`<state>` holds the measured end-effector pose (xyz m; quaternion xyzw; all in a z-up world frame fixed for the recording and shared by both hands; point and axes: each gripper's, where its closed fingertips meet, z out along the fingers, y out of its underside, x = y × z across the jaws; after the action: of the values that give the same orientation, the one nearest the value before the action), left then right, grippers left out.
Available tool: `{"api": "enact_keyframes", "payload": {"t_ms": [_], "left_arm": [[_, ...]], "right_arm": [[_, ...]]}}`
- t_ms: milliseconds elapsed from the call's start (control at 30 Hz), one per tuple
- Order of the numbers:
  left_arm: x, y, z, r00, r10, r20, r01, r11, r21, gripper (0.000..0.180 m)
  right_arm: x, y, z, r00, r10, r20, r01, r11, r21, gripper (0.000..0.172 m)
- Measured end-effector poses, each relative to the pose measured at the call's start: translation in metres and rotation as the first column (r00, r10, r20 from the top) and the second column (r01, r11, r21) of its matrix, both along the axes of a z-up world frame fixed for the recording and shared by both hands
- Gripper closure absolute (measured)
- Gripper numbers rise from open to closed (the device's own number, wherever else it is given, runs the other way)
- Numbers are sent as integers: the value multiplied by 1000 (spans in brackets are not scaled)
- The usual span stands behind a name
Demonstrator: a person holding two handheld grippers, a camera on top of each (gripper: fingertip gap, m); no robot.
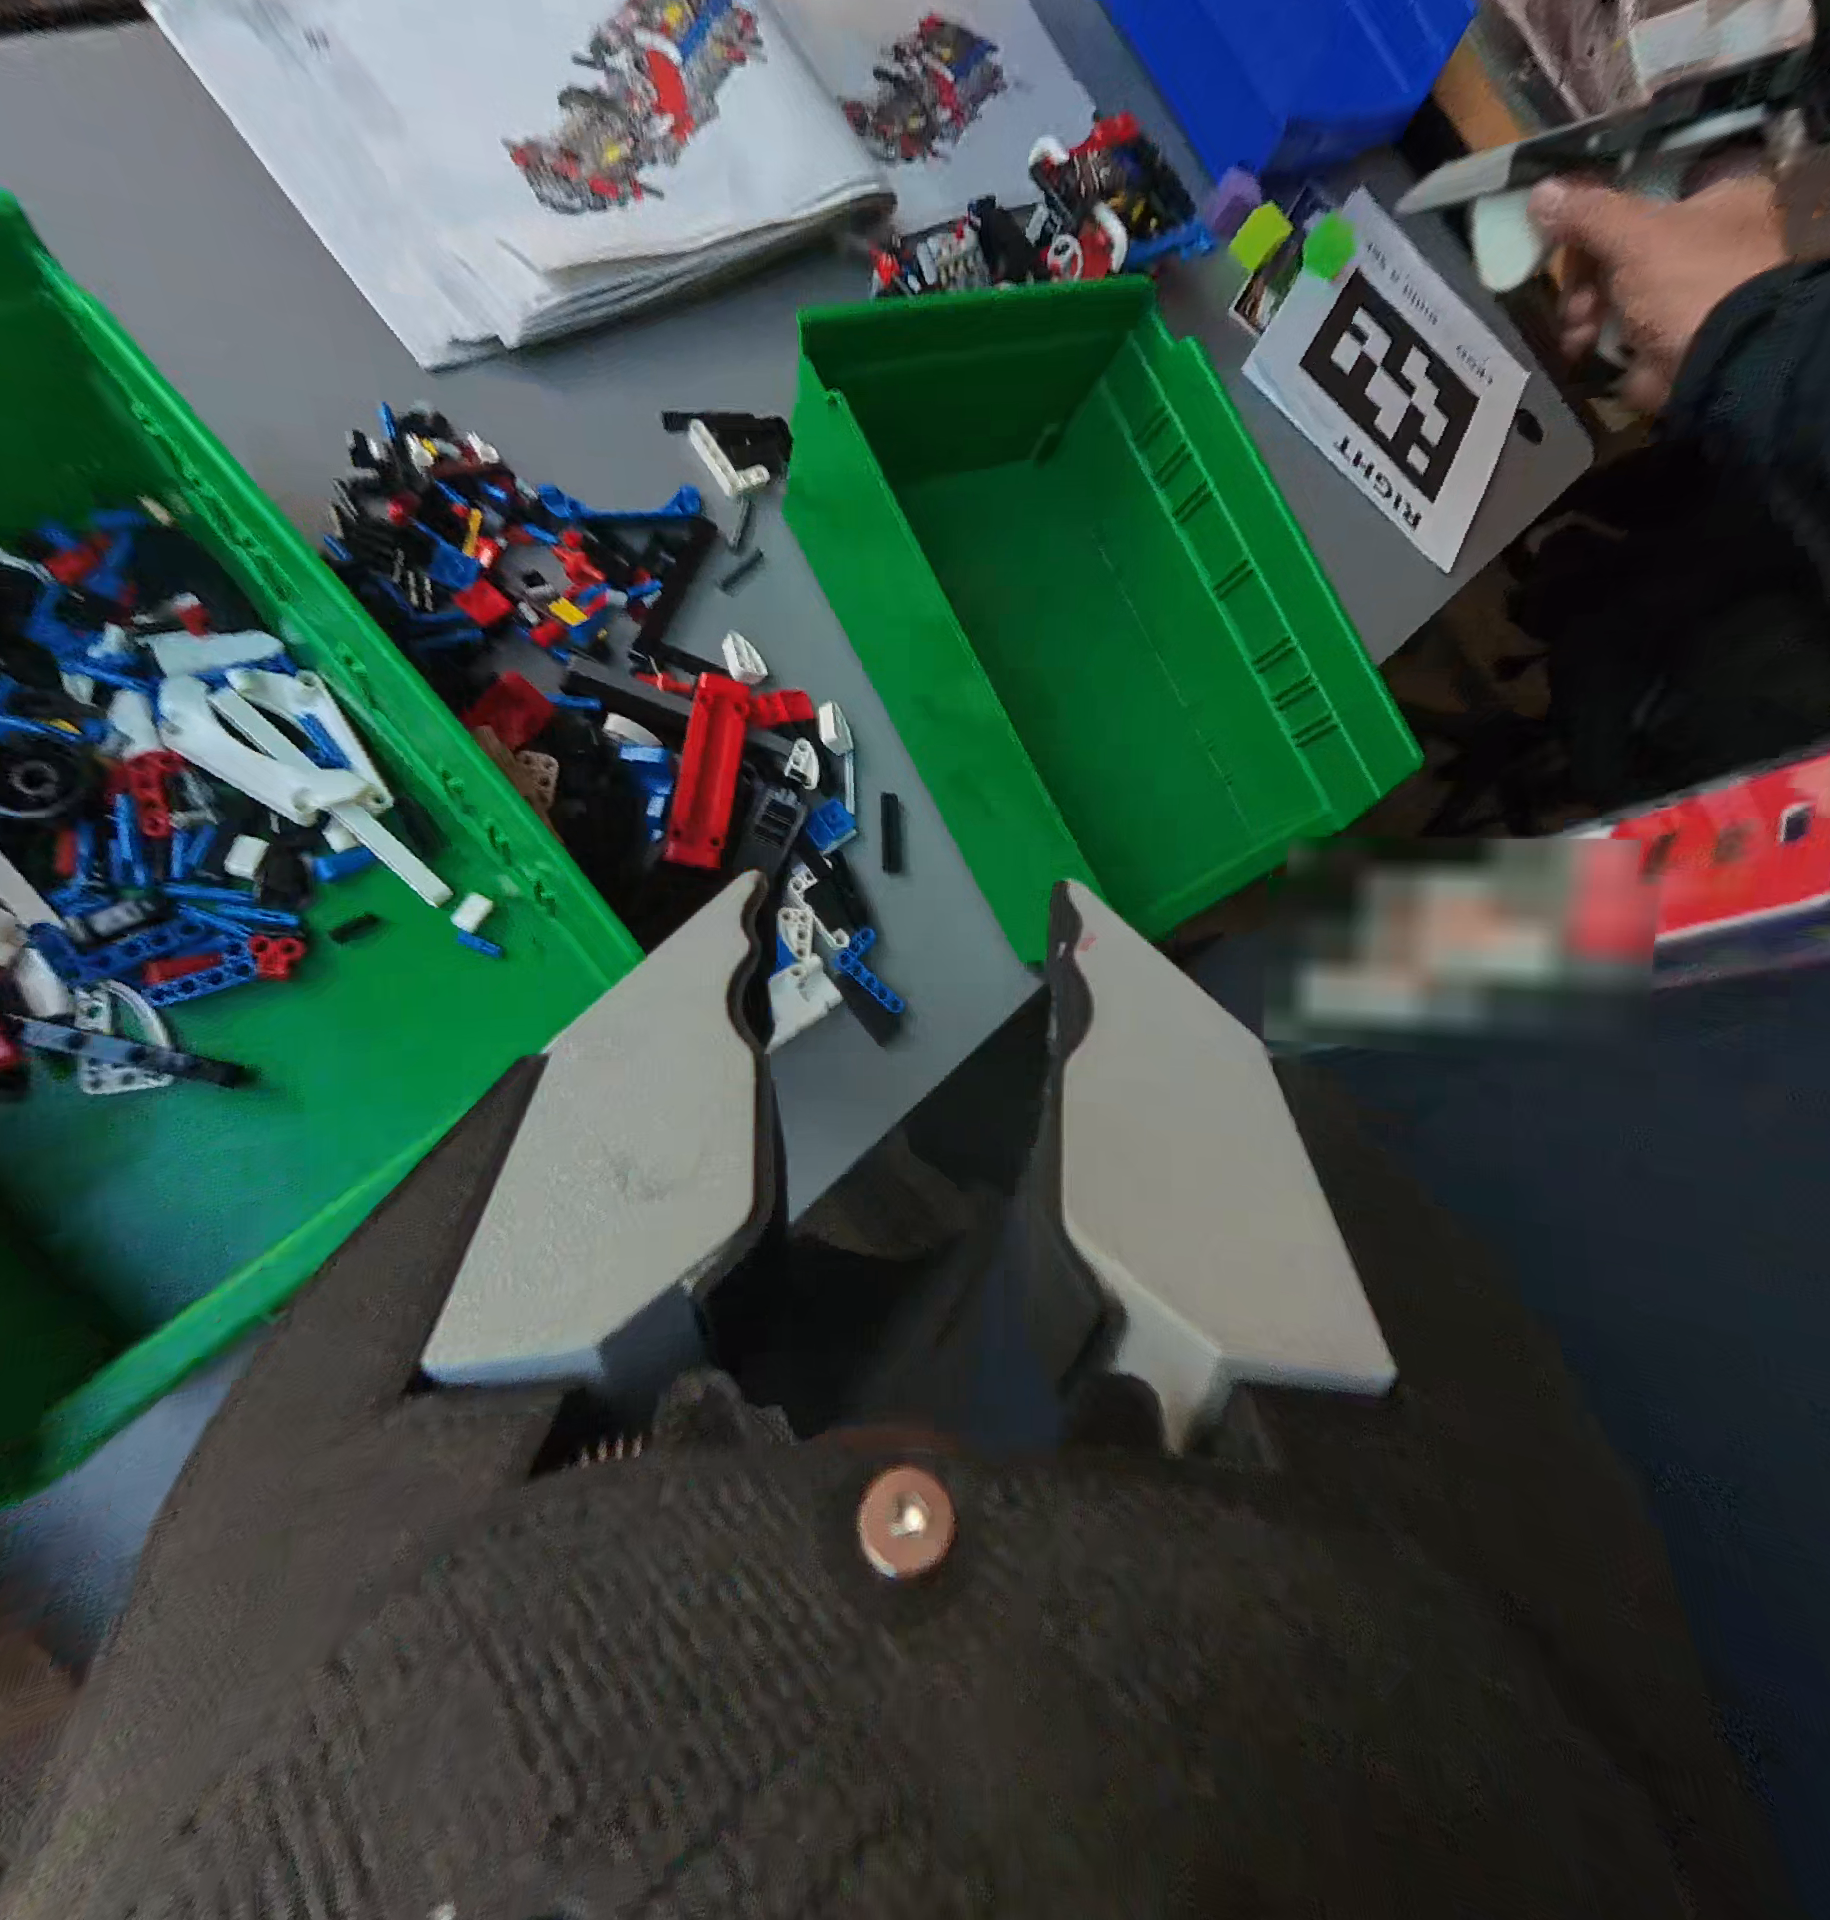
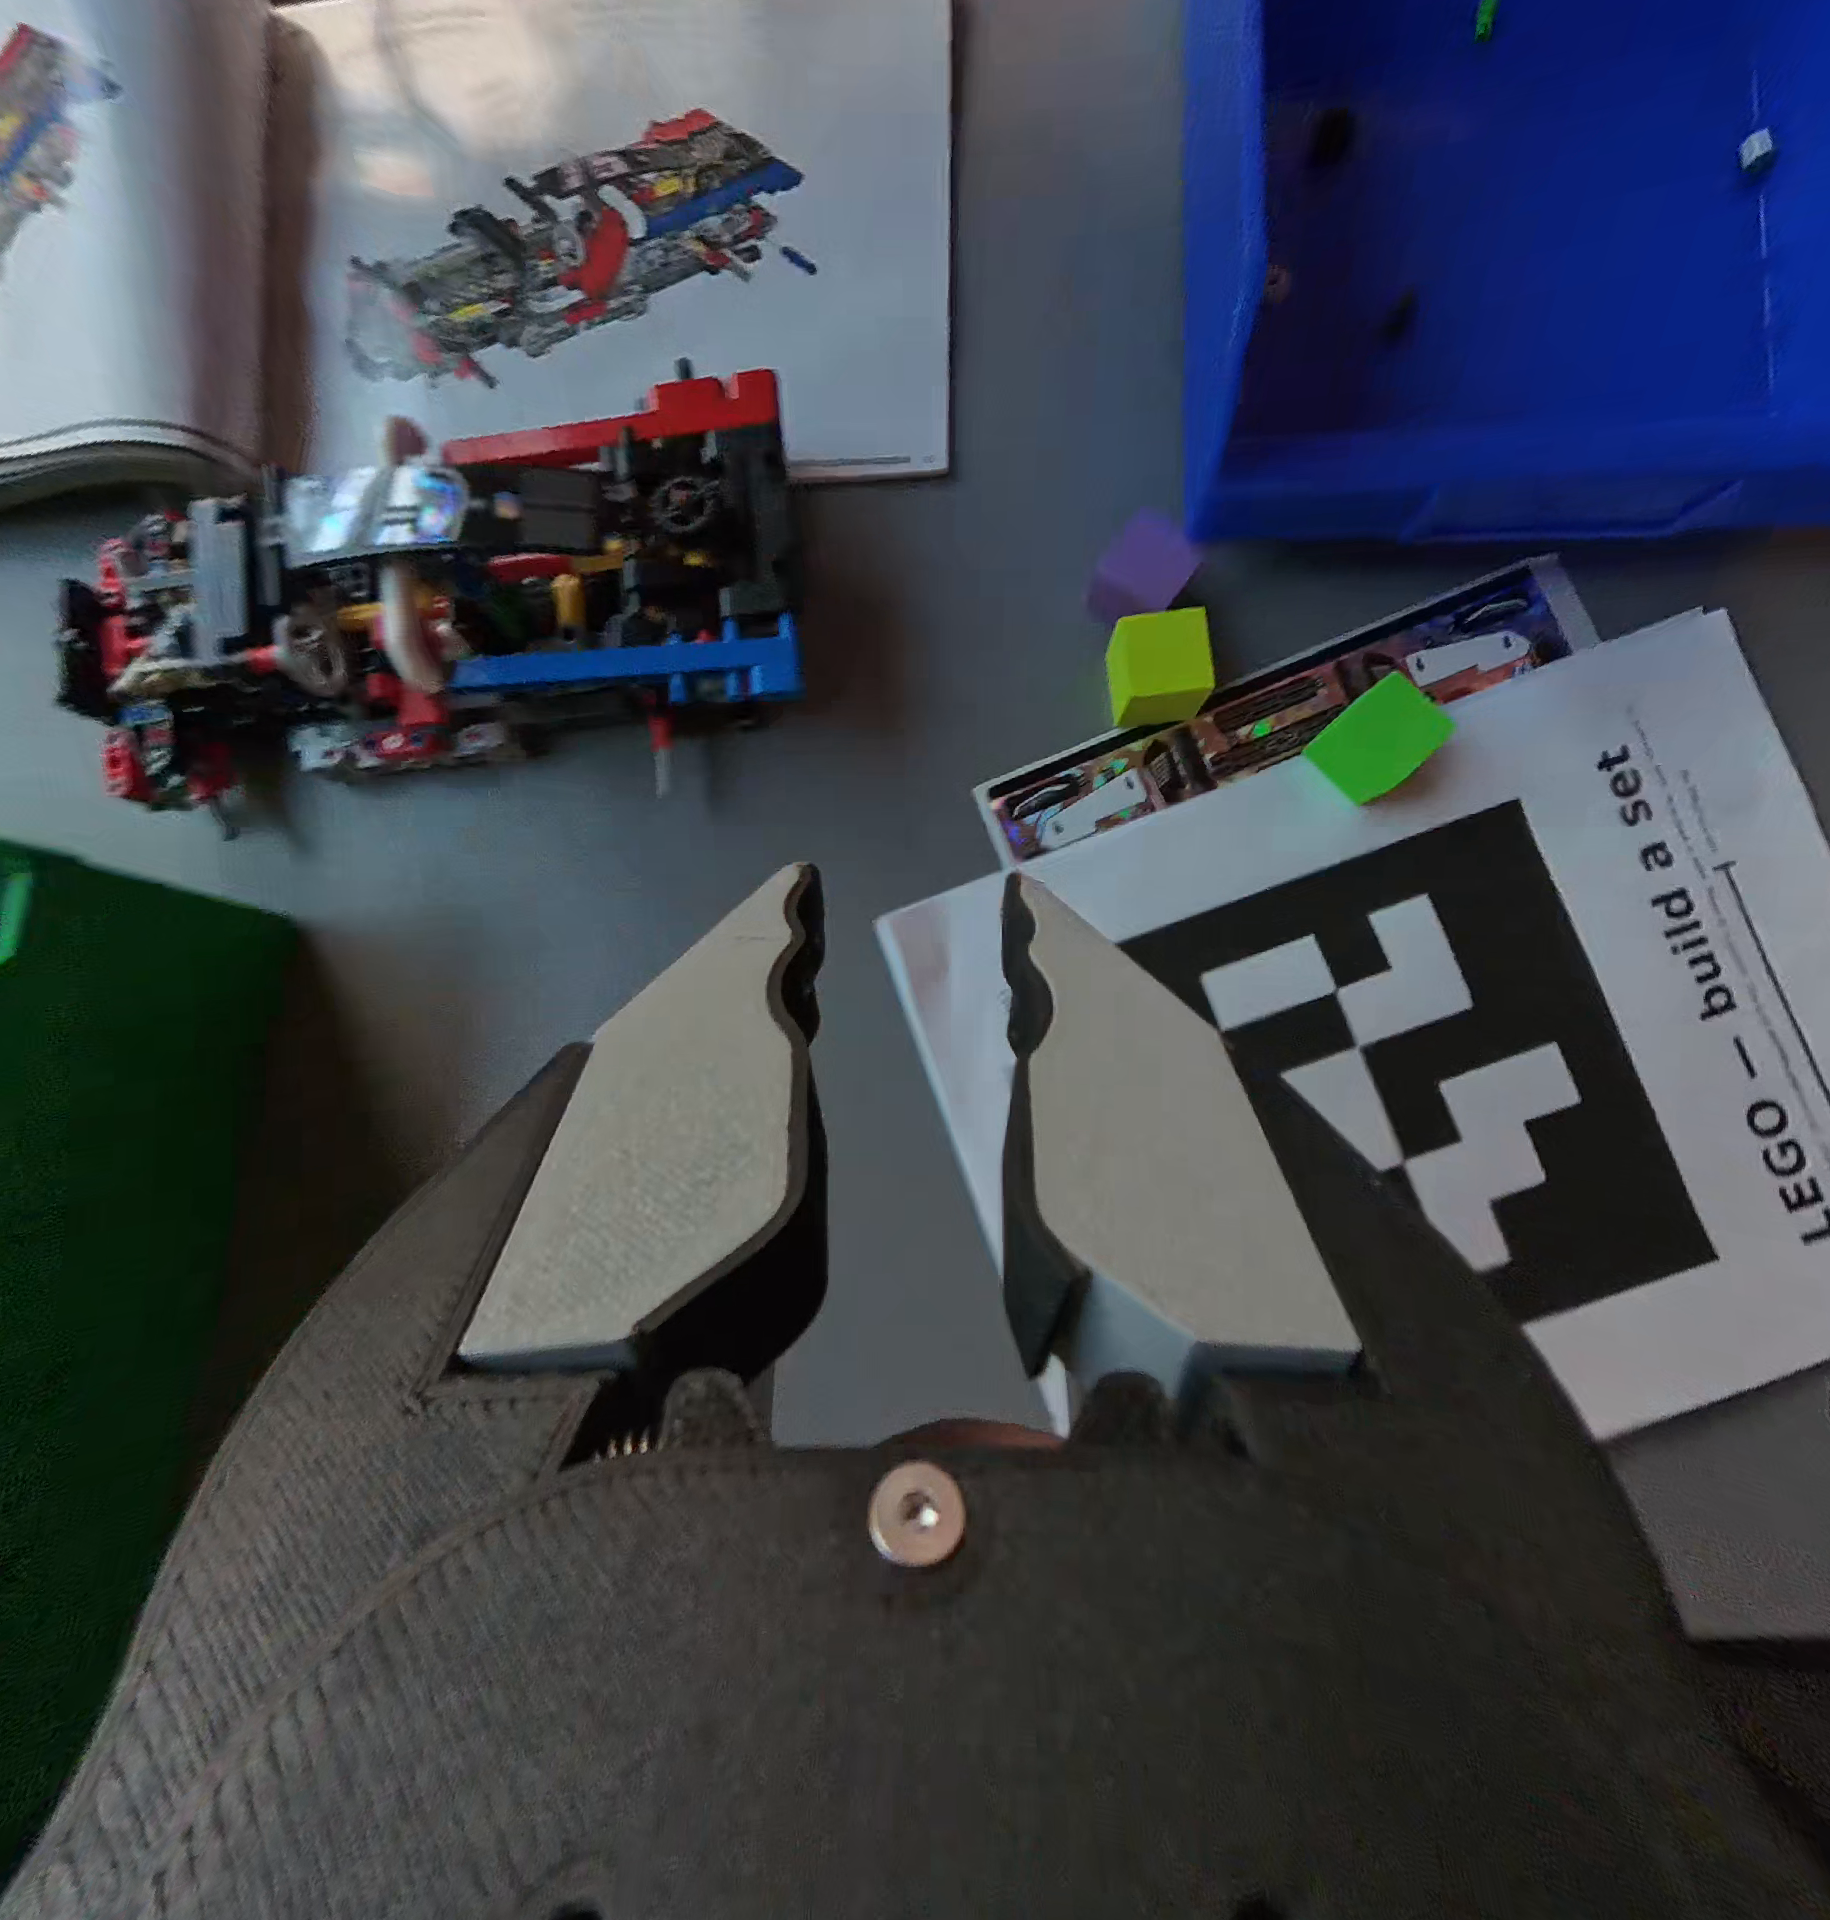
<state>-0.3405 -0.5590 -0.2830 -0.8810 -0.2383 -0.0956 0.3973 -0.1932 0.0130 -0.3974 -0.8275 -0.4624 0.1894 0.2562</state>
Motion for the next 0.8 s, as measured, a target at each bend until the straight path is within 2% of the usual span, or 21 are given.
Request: {"api": "enact_keyframes", "payload": {"t_ms": [133,233,400,533,600,667,733,800], "left_arm": [[25,24,1,999,34,-5,-35,997,-68,129],[38,34,7,999,41,-35,-45,993,-112,128],[46,40,12,995,81,-62,-90,983,-162,128],[49,47,15,994,73,-83,-87,979,-184,128],[47,51,17,992,53,-110,-74,978,-193,128],[41,56,21,989,37,-144,-65,979,-195,129],[33,65,26,981,8,-192,-46,981,-191,131],[24,80,34,968,-42,-249,-5,983,-182,131]], "right_arm": [[-18,59,-48,998,-4,60,5,1000,-19,137],[-28,87,-72,993,16,114,-15,1000,-13,136],[-36,104,-105,972,90,219,-85,996,-30,135],[-38,106,-117,962,111,249,-99,993,-60,145],[-43,103,-110,971,114,211,-101,992,-73,145],[-51,94,-90,984,122,132,-111,990,-88,145],[-63,72,-55,991,133,-11,-134,980,-144,145],[-80,36,-4,968,145,-203,-189,957,-221,145]]}}
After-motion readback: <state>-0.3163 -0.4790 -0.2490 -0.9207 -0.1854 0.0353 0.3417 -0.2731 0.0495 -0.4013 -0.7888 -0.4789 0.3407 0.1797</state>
